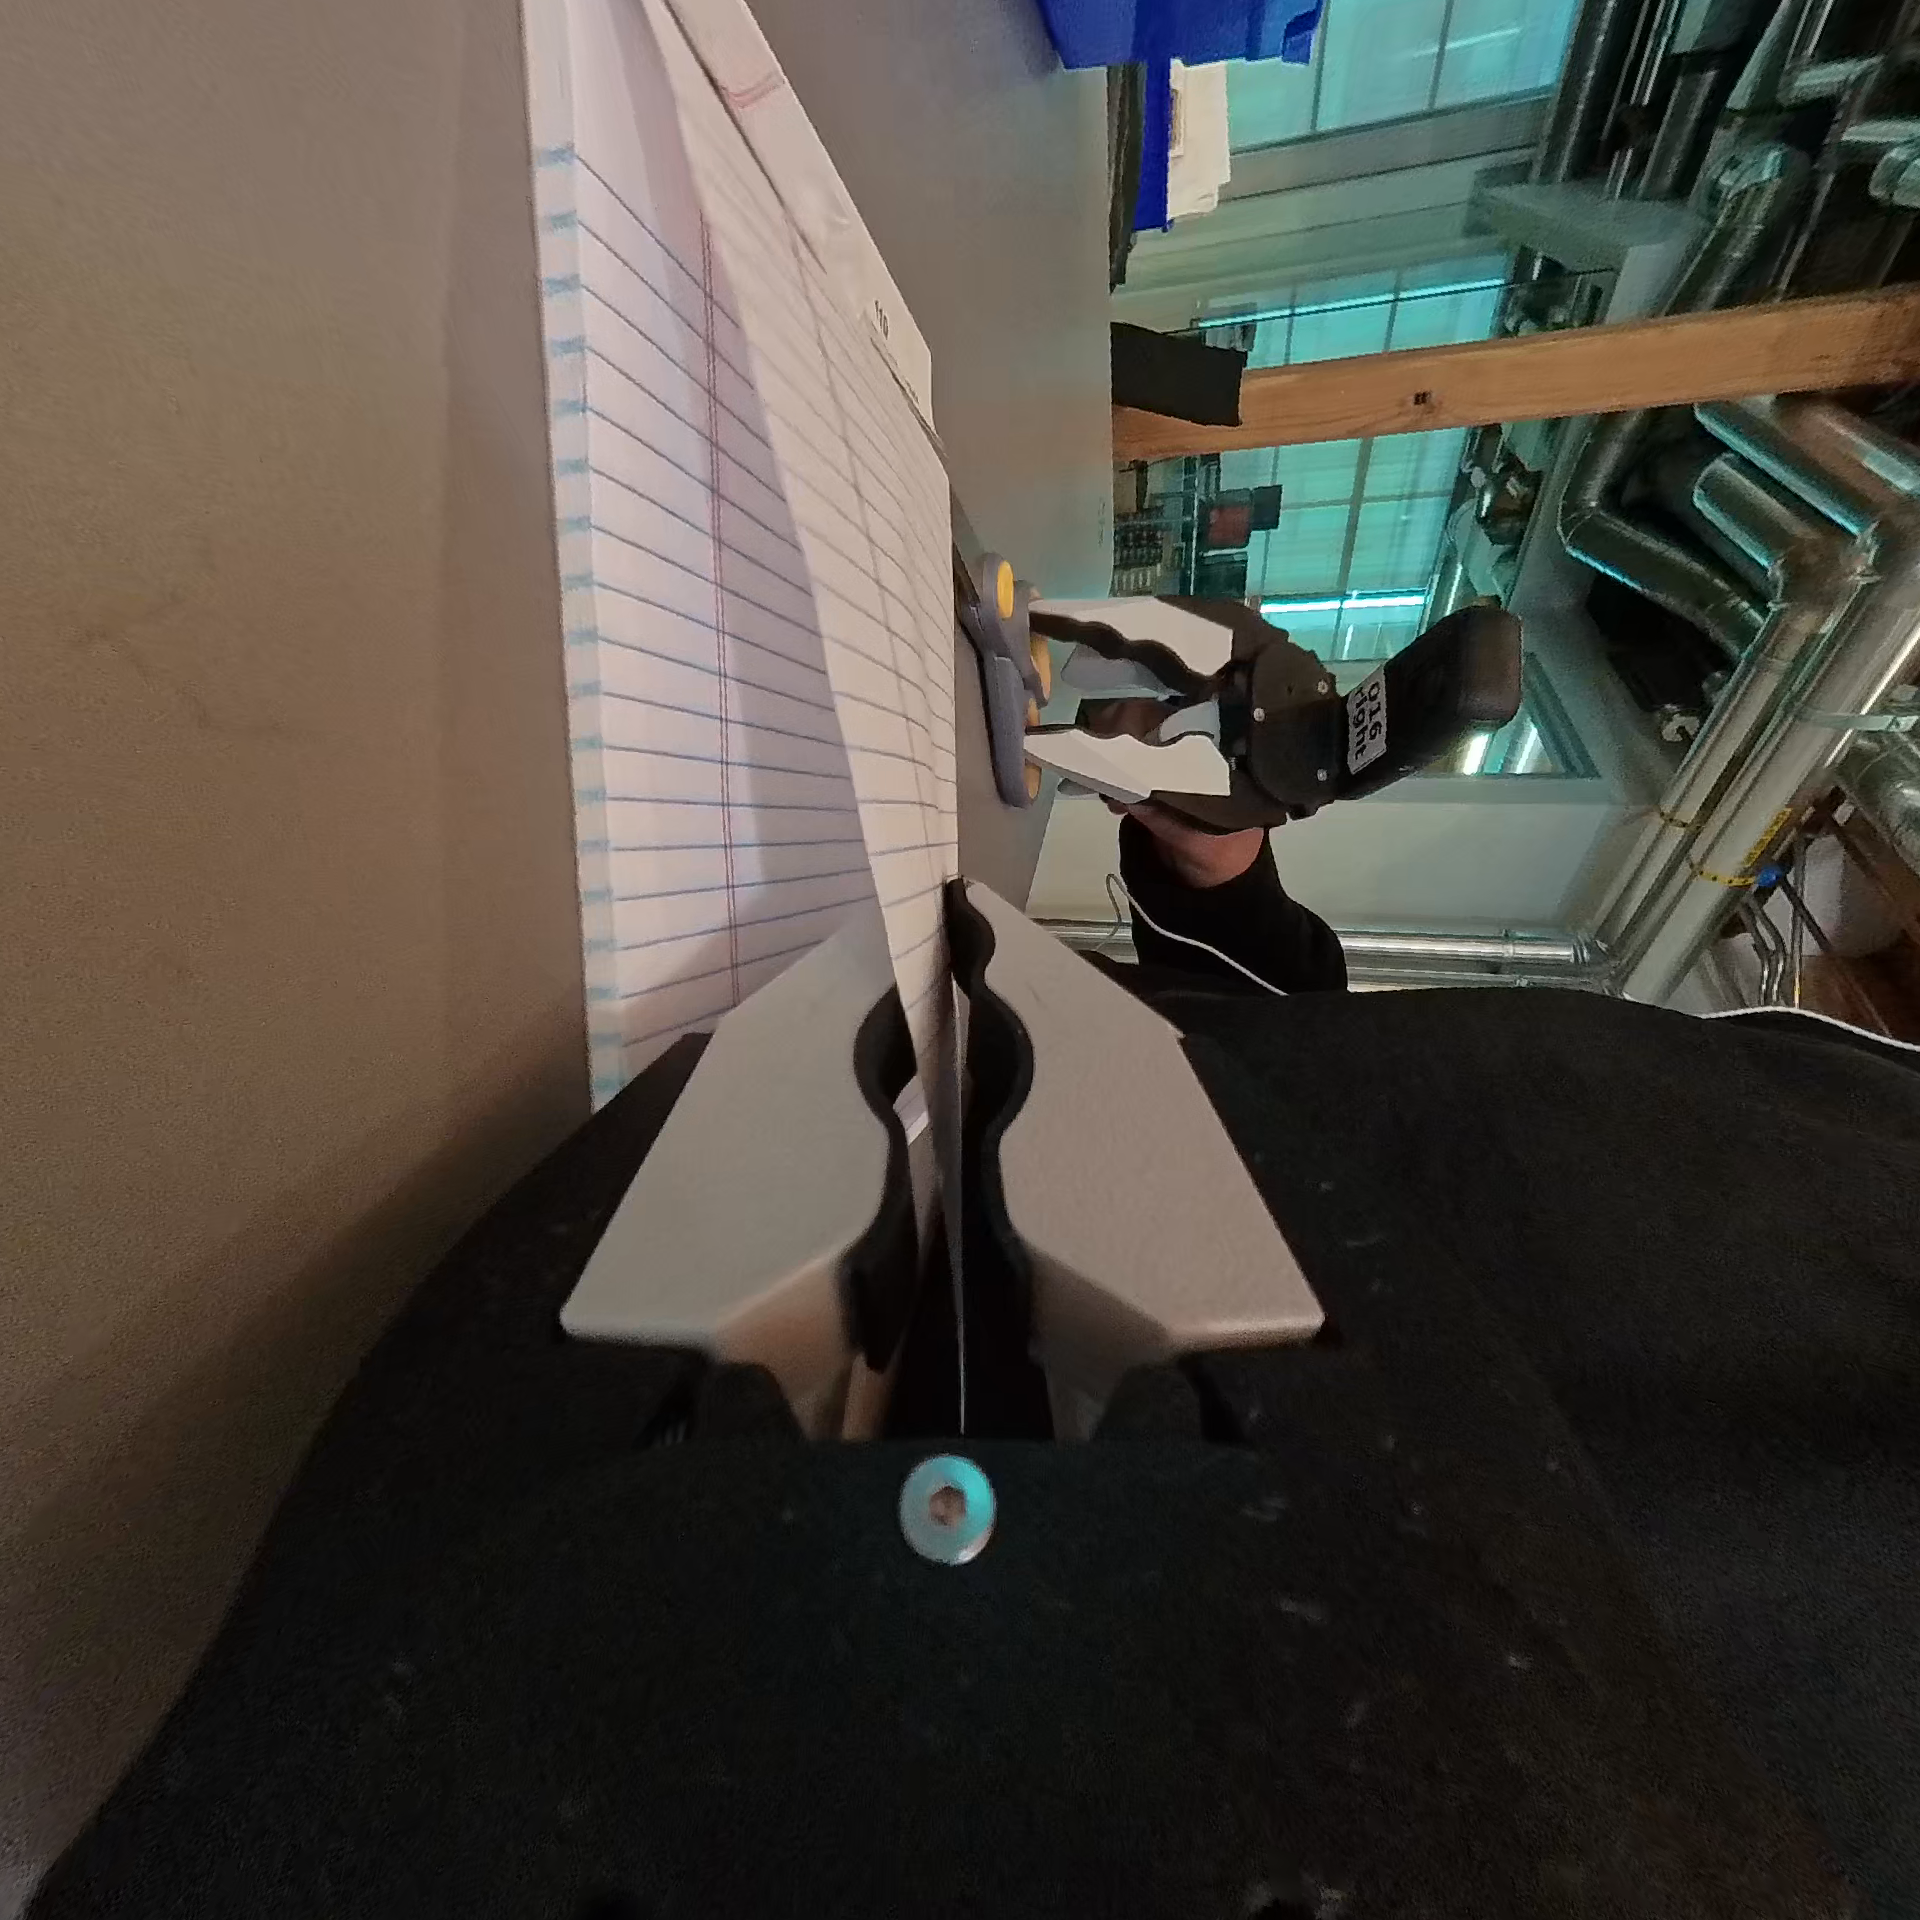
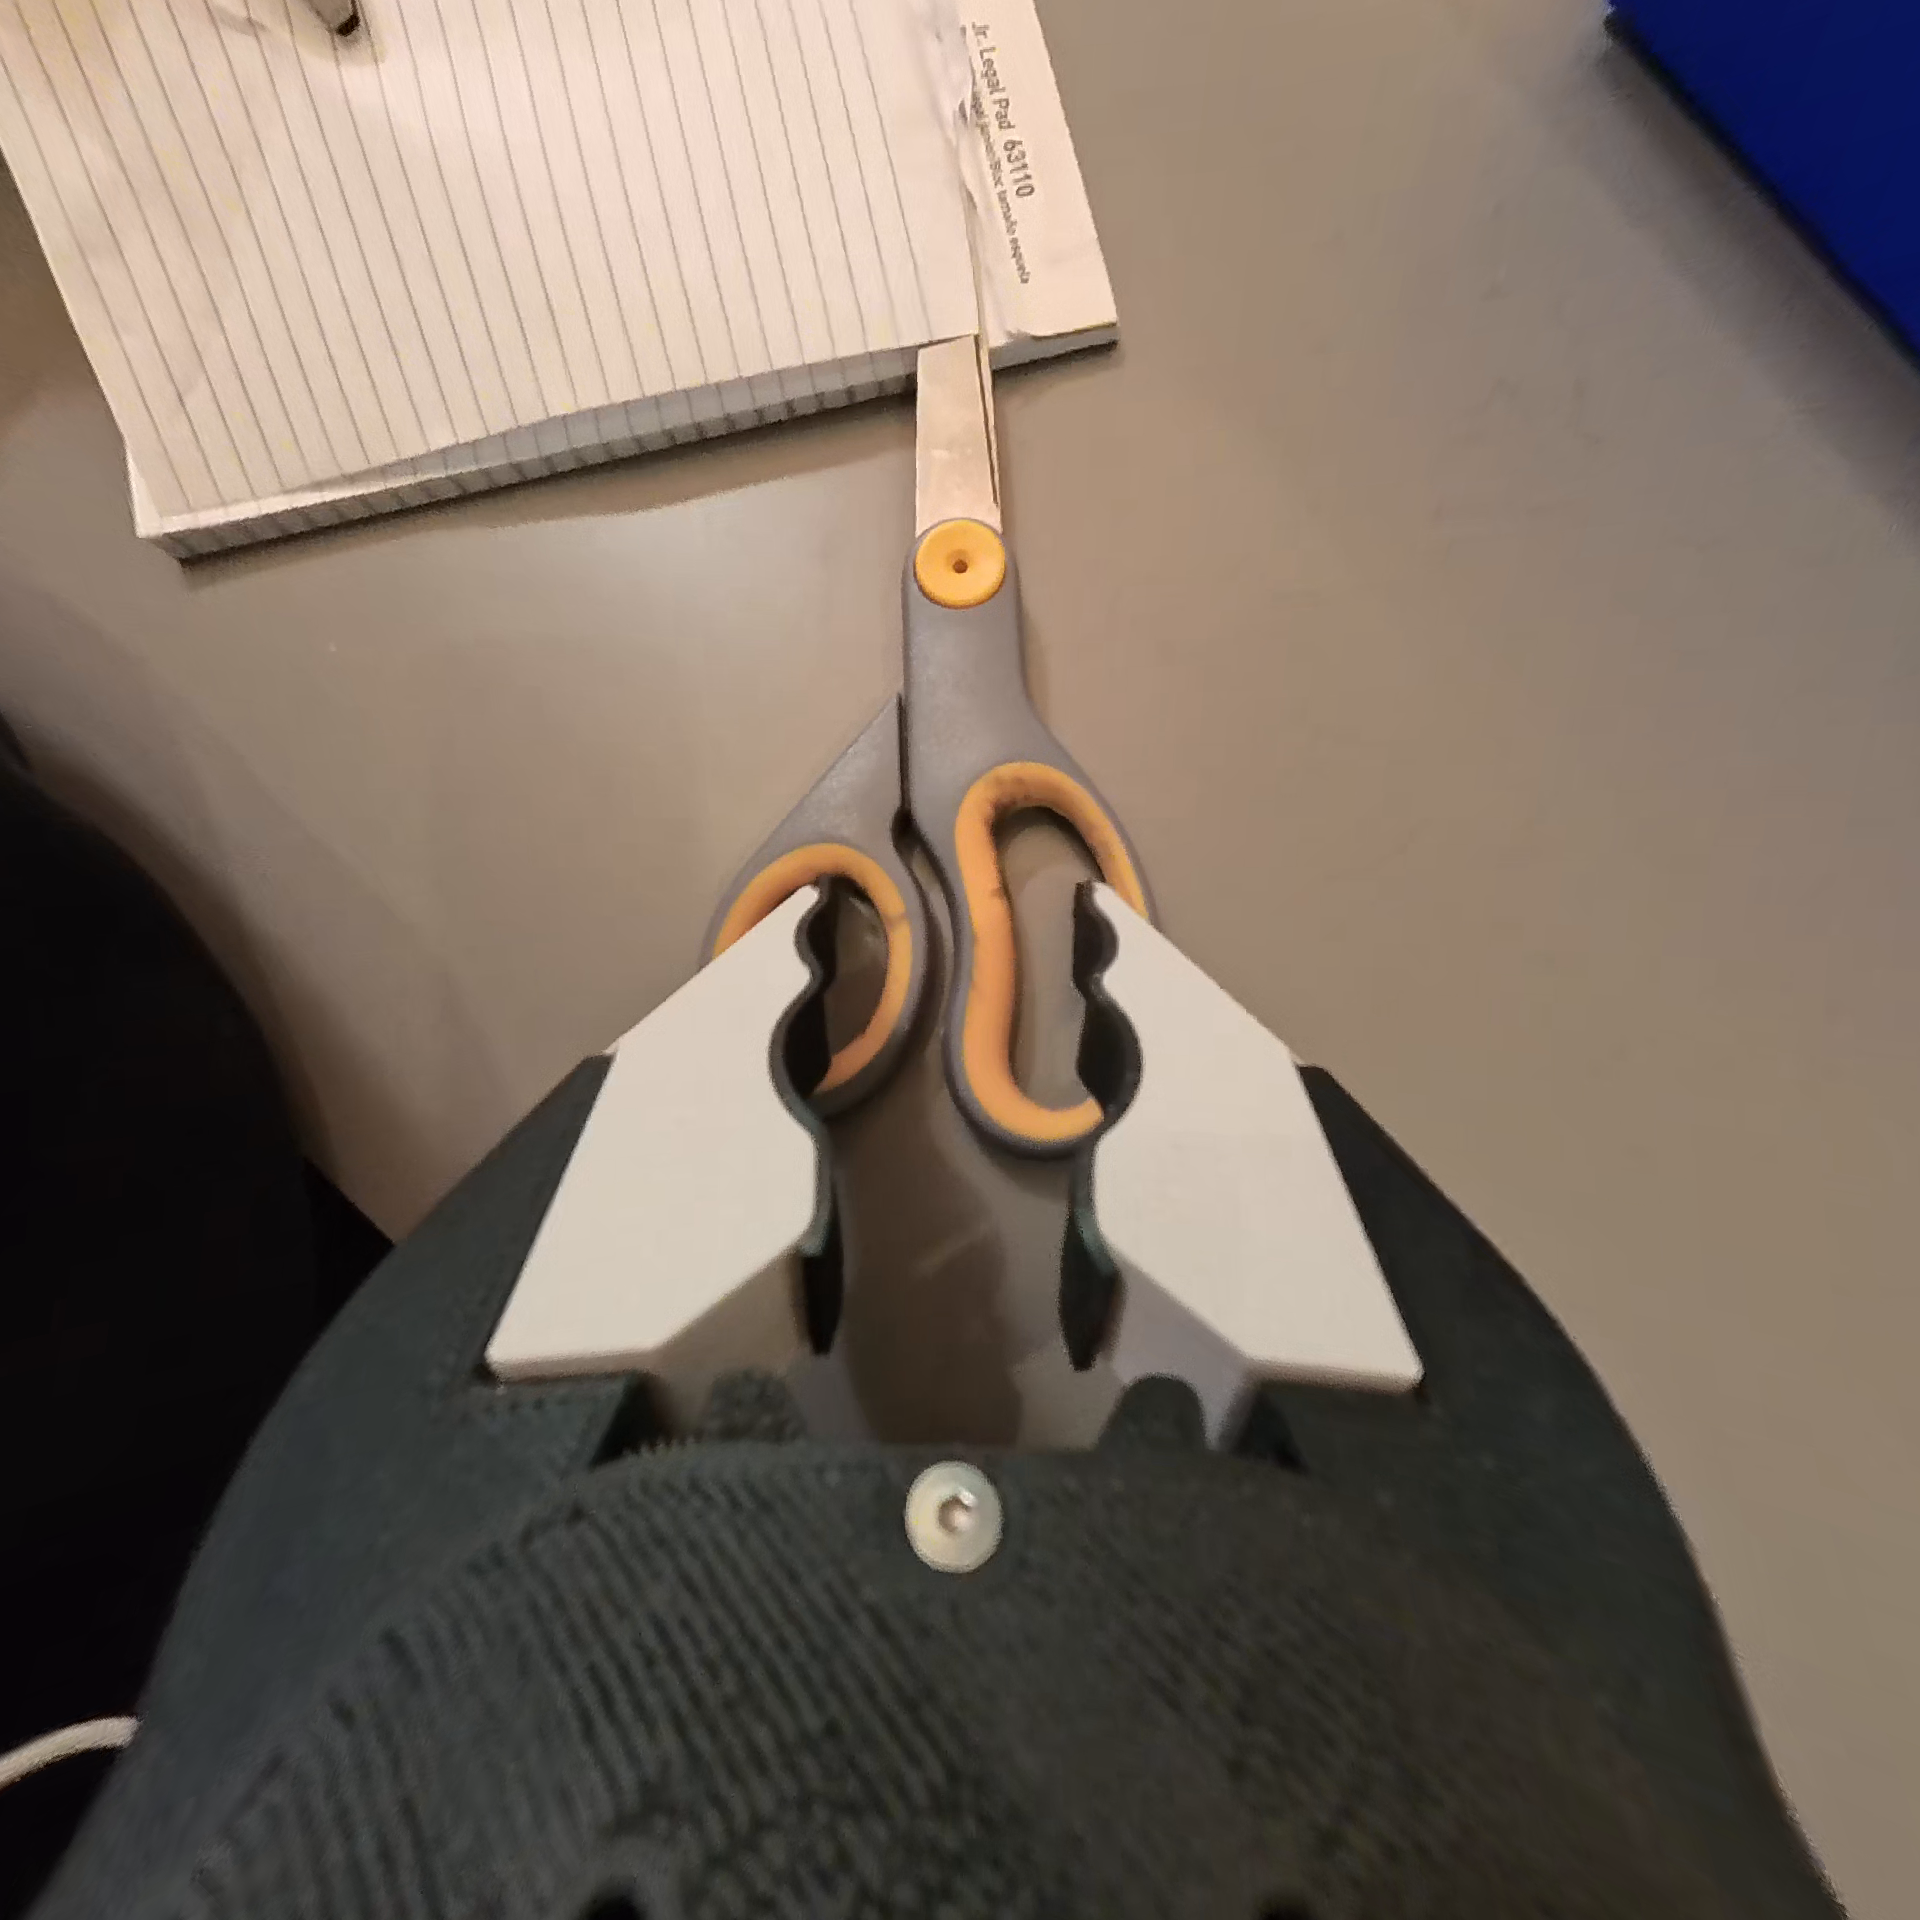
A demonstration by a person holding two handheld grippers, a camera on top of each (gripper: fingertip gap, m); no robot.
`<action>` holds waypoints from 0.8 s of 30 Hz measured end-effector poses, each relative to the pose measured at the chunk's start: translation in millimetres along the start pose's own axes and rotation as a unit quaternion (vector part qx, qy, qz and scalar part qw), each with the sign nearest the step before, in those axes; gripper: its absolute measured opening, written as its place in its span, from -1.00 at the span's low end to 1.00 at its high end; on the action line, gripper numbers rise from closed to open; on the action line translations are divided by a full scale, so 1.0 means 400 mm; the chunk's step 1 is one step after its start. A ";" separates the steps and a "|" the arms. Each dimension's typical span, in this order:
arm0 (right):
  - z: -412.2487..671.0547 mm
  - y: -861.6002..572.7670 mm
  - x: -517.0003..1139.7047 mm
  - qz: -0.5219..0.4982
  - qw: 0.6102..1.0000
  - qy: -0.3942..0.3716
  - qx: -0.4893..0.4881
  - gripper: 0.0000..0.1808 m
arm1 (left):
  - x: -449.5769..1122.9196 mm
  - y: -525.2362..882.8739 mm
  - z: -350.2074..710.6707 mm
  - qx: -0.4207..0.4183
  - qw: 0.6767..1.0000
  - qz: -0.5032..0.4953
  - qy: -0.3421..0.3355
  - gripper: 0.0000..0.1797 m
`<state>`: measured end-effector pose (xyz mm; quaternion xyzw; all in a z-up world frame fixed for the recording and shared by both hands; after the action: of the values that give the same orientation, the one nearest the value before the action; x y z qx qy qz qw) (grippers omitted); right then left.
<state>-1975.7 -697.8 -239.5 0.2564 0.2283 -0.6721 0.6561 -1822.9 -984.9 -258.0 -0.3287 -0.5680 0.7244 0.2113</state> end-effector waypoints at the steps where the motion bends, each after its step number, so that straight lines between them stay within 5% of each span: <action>1: 0.003 0.000 0.003 0.000 1.000 0.003 -0.007 -0.51 | 0.000 0.000 0.000 0.000 1.000 0.000 0.001 -1.00; 24: 0.005 -0.017 0.008 -0.003 1.000 0.001 -0.009 -0.53 | -0.061 0.006 -0.001 -0.002 1.000 0.017 -0.016 -1.00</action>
<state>-1982.5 -701.4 -240.2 0.2503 0.2352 -0.6717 0.6564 -1805.4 -1001.8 -254.6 -0.3269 -0.5668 0.7322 0.1891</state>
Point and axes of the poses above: each gripper's, where its closed fingertips meet, x out along the fingers, z out of its top, y = z × x across the jaws, the point moved 10 cm from there along -x, back along the fingers, and after that the axes turned 10 degrees about -y, right-handed, at the moved point
